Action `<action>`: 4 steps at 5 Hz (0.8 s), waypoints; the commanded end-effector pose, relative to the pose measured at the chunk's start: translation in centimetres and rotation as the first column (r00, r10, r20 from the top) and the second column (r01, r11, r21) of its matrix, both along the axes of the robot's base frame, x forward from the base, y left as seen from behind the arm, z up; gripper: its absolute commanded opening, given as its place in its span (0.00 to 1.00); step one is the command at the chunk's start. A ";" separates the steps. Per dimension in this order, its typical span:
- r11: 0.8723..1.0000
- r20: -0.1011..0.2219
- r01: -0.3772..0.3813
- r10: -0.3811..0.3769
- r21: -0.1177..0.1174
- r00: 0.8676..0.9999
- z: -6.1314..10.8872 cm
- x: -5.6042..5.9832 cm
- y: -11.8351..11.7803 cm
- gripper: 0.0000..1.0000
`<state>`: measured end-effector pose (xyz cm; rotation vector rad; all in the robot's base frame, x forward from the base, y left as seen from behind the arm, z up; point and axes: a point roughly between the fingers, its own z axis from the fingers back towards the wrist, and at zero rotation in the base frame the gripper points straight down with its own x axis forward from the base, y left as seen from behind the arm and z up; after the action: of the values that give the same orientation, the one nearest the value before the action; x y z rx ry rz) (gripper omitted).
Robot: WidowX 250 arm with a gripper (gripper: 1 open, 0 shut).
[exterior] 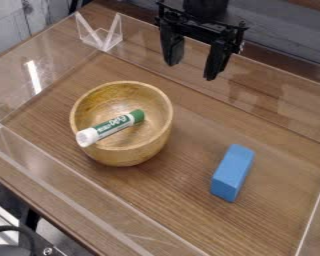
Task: Put the blue block in the brown bowl
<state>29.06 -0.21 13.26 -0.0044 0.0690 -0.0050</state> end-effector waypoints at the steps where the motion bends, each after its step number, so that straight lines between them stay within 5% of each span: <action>1: 1.000 -0.014 -0.005 0.005 -0.003 1.000 -0.7 -0.3 -0.4 1.00; 4: 0.996 0.053 -0.060 0.064 -0.063 0.997 -1.3 -3.3 -5.9 1.00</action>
<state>25.34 -5.97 10.50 -0.0543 0.0676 0.0545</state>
